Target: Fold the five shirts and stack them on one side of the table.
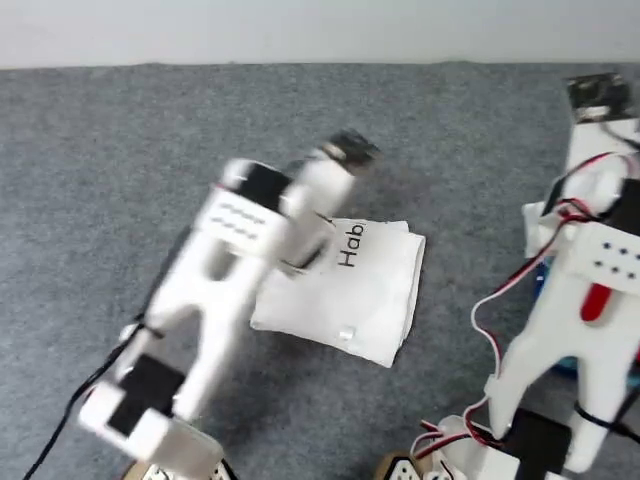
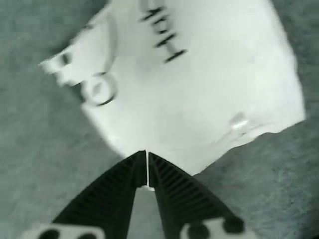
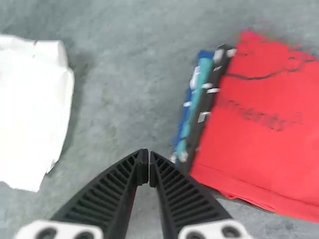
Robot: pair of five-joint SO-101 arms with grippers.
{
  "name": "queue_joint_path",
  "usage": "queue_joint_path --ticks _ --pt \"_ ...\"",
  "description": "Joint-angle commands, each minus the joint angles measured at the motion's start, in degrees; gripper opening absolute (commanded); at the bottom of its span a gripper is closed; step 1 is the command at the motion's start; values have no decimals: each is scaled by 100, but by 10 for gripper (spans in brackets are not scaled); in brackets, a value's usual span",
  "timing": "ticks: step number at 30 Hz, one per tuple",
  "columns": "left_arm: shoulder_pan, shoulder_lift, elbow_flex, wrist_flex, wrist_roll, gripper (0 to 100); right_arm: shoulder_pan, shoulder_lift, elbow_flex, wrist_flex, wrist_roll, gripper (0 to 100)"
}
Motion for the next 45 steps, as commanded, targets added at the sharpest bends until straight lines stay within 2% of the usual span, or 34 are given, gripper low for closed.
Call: queue_joint_path --ticks 1,5,8,13,18,24,29,36,45 --pt "-879 -870 -180 290 -70 13 -400 -224 404 233 -440 9" --pt "-1864 -1503 -136 431 -158 13 -1007 -224 949 224 -923 9" --pt "-2532 -1969 92 431 -519 13 -1648 -163 1081 163 -1644 9" --pt "-3631 -2602 734 422 -870 13 -2527 145 1125 -497 -2444 24" --pt "-4686 -2971 1200 413 -1363 13 -2853 971 1090 -1095 -2980 173" --pt "-5547 -3121 1393 413 -1925 13 -2914 1727 1081 -1780 -3059 184" --pt "-5811 -3112 1393 413 -2004 13 -2905 1886 1081 -1965 -3059 183" --pt "-5802 -3077 1393 413 -2004 13 -2782 1991 1169 -2325 -3051 183" --pt "-5802 -3077 1393 413 -2004 13 -2545 2897 1029 -2536 -3033 182"
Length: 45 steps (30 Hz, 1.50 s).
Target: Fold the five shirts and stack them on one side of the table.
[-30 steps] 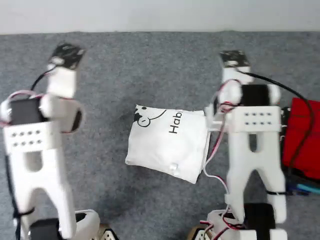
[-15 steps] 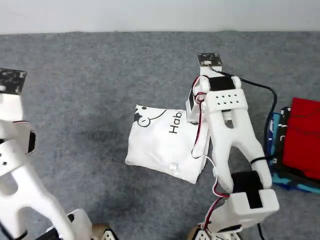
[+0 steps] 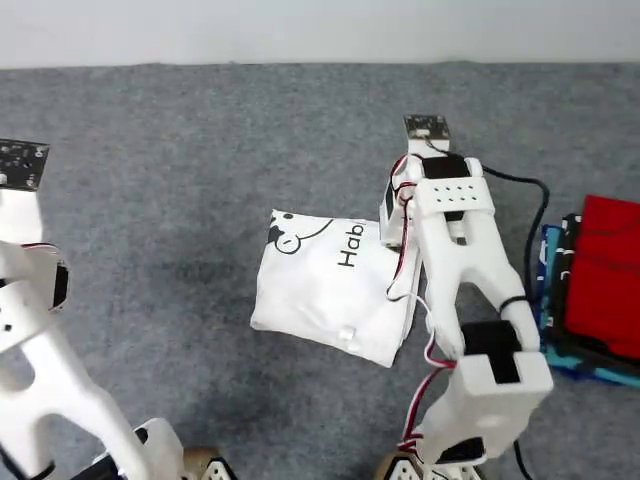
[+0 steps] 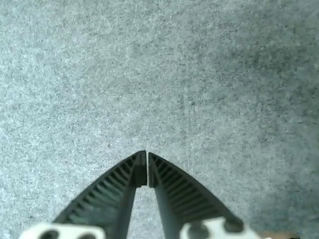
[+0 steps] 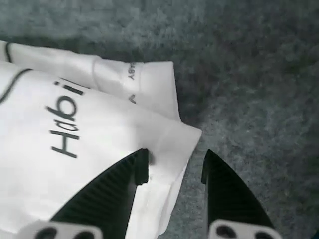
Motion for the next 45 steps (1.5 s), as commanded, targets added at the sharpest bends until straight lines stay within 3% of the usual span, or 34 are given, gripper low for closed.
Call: queue_joint_path --ticks 1,7,22,25,34,45 --pt "-35 -141 -13 97 -26 13 48 145 -229 -75 -26 182" --pt "-35 -141 -13 97 -26 13 -75 303 -563 -57 -18 72" --pt "-35 -141 382 53 -26 13 -145 760 -870 -110 0 57" --pt "-26 -141 382 18 -26 13 -163 734 -1152 -92 422 4" --pt "-26 -141 382 18 -35 13 -154 690 -1881 -145 1257 10" --pt "-26 -141 382 18 -35 13 -40 1305 -2585 136 1345 41"
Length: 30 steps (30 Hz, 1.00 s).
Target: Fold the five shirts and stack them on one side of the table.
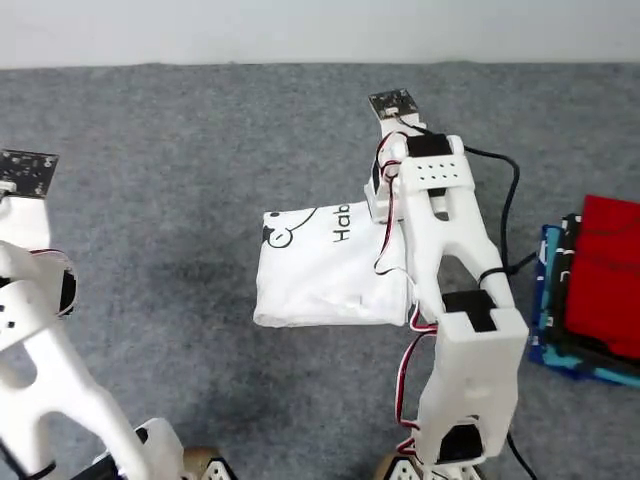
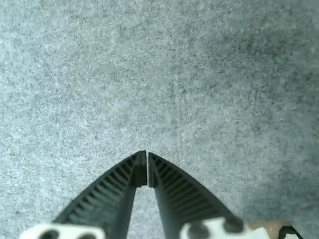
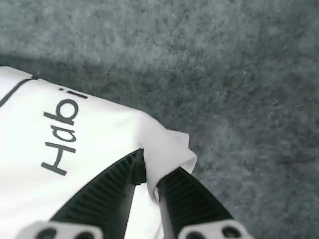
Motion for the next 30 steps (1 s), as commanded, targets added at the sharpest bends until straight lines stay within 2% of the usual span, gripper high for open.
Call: queue_joint_path --ticks 1,6,10,15,19,25,30 --pt "-26 -132 -31 9 -35 13 101 -84 -633 374 53 72" --pt "-26 -141 -31 9 -35 13 48 -84 -1336 1385 9 238" --pt "-26 -176 -31 9 -35 13 -48 -84 -1873 2062 44 182" --pt "-44 -185 -57 18 -35 13 -505 -92 -2163 2747 62 0" --pt "-79 -193 -66 53 -18 13 -1112 -119 -1881 2747 62 9" --pt "-774 -193 -136 35 -26 13 -2387 -92 -1327 2738 299 9" --pt "-1116 -193 -180 44 -35 13 -2993 -75 -923 2492 299 9"
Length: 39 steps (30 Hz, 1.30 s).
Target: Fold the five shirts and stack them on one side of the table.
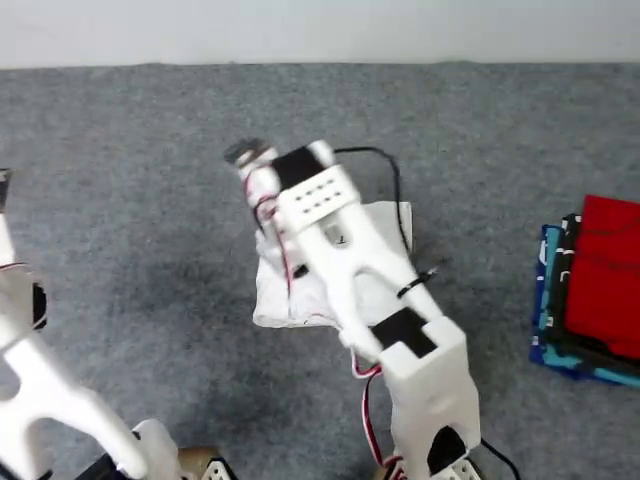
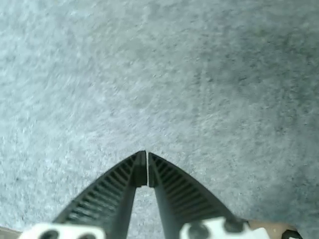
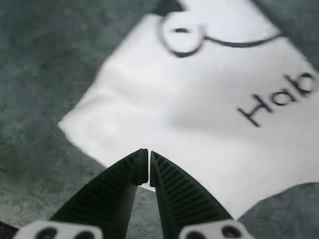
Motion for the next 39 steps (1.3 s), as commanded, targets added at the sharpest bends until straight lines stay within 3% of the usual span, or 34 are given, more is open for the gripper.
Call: queue_joint_path --ticks 1,7,14,24,31,39 --pt "-185 -193 -180 44 -35 13 -338 -57 220 -101 44 9" --pt "-158 -193 -180 18 -35 13 -804 312 967 -523 26 9" --pt "-149 -185 -180 9 -35 13 -655 778 1257 -611 44 9" --pt "-185 -185 -189 9 -35 13 -295 -989 1240 -523 62 9" --pt "-158 -193 -189 9 -35 13 31 -1191 1248 -1930 62 9" --pt "-185 -193 -189 9 -26 13 303 -13 1240 -3758 659 9"
